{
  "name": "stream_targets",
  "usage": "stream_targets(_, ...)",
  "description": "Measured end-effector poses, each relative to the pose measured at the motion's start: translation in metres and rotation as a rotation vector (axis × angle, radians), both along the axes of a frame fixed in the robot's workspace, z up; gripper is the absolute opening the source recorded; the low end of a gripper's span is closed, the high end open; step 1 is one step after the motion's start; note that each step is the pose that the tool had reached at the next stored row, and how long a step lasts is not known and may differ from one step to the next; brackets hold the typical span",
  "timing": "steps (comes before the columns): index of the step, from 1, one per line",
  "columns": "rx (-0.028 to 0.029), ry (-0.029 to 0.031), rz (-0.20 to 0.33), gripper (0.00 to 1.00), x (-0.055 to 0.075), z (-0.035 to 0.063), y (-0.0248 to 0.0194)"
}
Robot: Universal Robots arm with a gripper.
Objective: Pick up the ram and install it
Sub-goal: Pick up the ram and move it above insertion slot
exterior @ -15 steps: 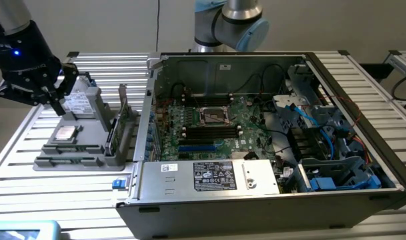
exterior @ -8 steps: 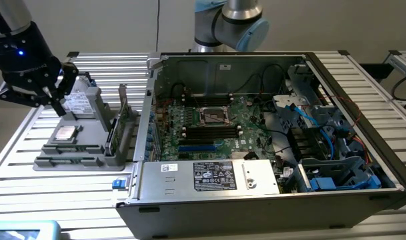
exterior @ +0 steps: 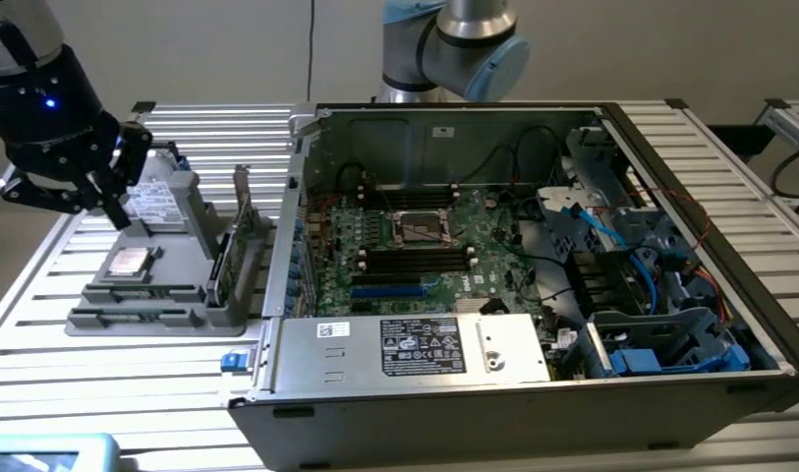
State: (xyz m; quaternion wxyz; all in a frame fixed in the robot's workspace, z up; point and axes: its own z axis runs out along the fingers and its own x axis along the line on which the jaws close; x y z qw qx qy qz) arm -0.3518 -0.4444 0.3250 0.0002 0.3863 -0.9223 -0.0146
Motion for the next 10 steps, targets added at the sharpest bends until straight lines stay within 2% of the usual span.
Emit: stream_targets(10,0.0000,0.0001,0.182,0.11,0.0000,-0.0011,0.0000)
